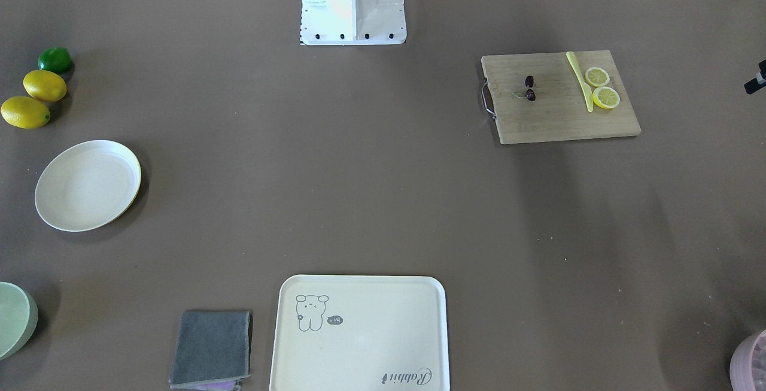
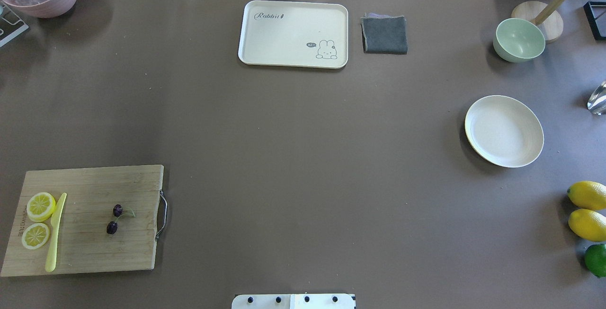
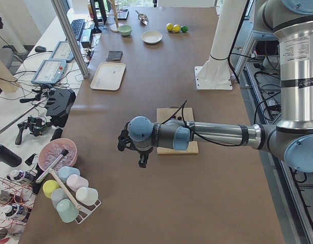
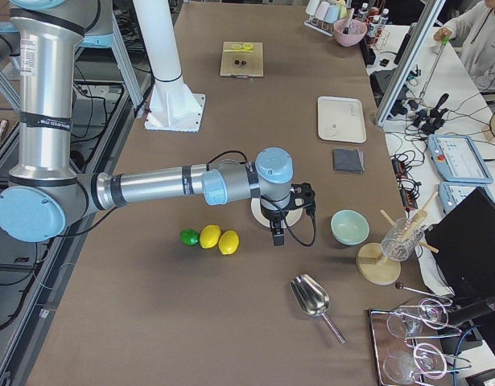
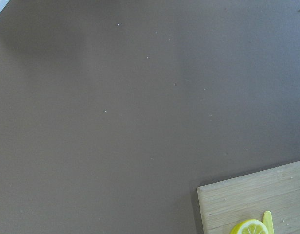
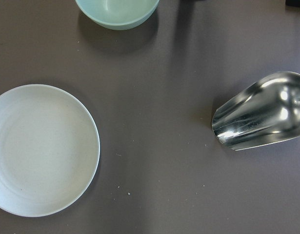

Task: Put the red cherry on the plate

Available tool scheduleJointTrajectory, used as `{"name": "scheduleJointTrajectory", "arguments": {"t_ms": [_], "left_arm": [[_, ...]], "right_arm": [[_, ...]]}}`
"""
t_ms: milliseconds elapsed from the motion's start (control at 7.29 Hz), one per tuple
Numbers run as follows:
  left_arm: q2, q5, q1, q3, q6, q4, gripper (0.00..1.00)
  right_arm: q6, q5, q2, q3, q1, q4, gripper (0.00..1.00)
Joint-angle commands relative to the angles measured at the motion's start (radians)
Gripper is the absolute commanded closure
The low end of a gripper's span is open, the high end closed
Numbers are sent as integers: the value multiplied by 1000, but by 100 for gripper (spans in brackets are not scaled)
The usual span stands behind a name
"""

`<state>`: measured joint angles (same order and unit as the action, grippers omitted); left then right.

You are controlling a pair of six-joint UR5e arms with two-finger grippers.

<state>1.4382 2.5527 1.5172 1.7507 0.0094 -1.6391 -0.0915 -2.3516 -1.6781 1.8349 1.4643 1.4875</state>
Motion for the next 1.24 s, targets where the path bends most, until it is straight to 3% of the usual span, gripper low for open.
{"name": "scheduleJointTrajectory", "arguments": {"t_ms": [0,1098], "left_arm": [[2,0,0,7,0,-1,2],[-7,-11,8,53,9,-18,2]], "right_arm": [[-1,-3,-2,1,-1,-1,0],[-1,-18,3,-19,-54,-3,0]]}}
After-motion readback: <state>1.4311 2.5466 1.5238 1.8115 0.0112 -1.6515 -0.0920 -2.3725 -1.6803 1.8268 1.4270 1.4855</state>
